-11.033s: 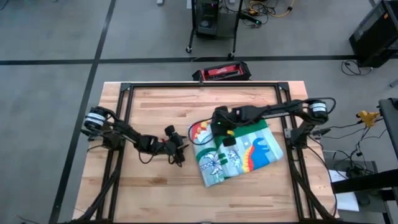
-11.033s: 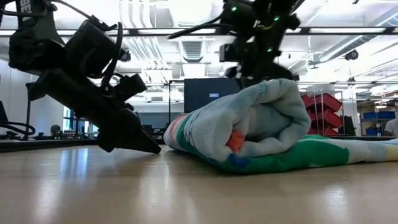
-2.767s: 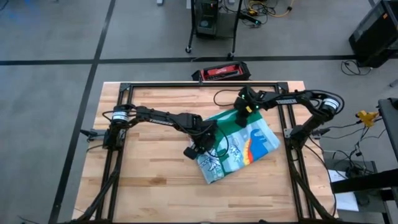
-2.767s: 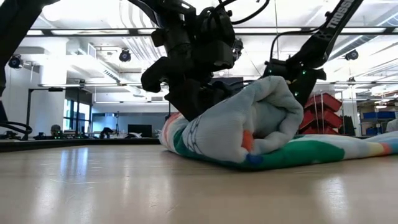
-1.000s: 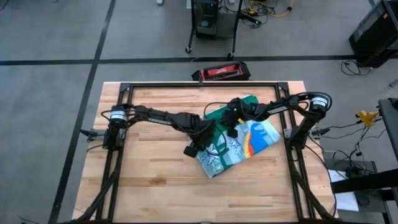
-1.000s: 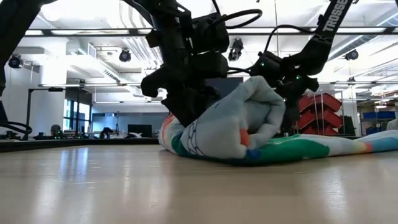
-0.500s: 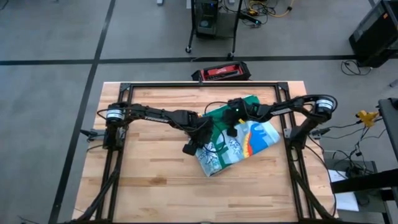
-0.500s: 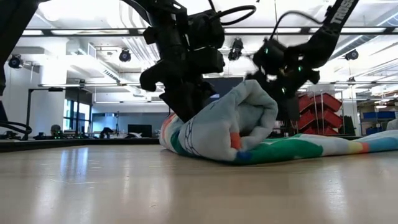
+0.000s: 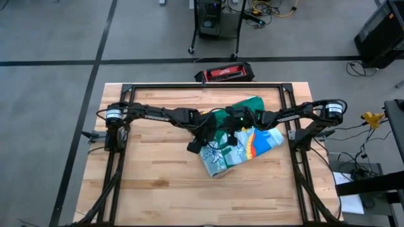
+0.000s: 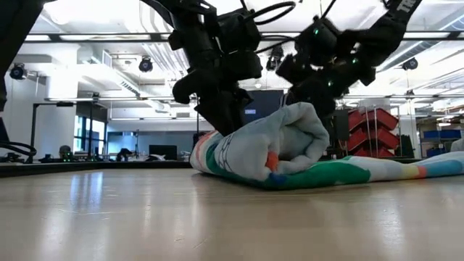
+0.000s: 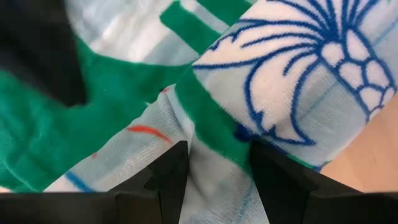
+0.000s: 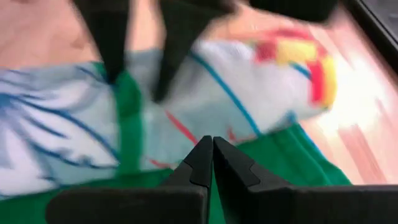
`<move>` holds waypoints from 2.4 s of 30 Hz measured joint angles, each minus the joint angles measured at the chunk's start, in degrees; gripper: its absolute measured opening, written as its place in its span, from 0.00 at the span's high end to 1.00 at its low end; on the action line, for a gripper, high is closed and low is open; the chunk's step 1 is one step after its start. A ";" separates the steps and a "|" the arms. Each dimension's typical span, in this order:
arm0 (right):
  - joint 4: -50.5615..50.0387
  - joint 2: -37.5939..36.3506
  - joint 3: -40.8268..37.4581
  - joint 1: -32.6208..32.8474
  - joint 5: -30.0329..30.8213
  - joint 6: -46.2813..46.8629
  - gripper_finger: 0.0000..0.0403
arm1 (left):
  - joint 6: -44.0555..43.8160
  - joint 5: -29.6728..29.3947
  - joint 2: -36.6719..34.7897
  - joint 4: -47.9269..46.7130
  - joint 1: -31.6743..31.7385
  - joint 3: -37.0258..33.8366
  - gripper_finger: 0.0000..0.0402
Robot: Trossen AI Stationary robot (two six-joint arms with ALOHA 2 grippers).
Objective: Roll towel
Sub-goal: Roll the multi-color dinosaur print towel
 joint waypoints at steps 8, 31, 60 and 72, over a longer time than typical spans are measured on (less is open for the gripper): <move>-1.62 -5.03 -0.33 7.45 6.57 3.50 1.00 | -0.05 -0.06 -1.32 0.81 0.81 -0.04 0.64; 29.88 18.13 -0.26 15.57 -6.17 10.11 1.00 | -6.05 -3.08 -3.19 11.31 7.92 -2.23 0.74; 26.67 16.54 -0.36 15.54 -3.42 10.65 1.00 | -16.51 -5.54 -2.23 18.06 14.02 -12.64 0.83; 14.86 5.84 -0.50 3.20 -3.38 -0.79 1.00 | -16.27 -5.50 -2.21 18.22 13.95 -12.63 0.83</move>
